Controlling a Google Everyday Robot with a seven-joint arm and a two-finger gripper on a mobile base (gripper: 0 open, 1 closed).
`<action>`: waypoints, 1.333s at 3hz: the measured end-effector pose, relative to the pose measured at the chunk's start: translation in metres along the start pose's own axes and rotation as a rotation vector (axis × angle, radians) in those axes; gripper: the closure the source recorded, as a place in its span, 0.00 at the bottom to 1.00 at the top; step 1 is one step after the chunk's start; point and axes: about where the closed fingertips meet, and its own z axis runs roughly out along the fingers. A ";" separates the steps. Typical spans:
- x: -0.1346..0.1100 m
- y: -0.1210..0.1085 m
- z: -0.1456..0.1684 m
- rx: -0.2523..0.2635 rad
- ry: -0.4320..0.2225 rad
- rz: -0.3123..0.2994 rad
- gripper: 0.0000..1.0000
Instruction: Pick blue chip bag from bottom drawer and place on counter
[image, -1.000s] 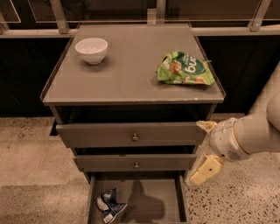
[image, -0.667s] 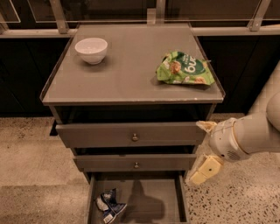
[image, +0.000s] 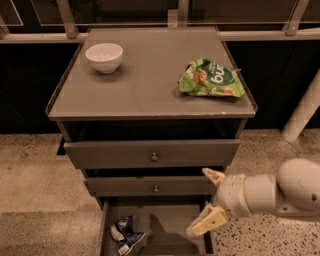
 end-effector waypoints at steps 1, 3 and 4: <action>0.026 0.005 0.060 -0.073 -0.094 0.062 0.00; 0.045 0.011 0.079 -0.056 -0.116 0.093 0.00; 0.063 0.006 0.114 -0.012 -0.110 0.065 0.00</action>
Offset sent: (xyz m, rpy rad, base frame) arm 0.0037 0.0270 -0.0509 0.1096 0.0437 0.0109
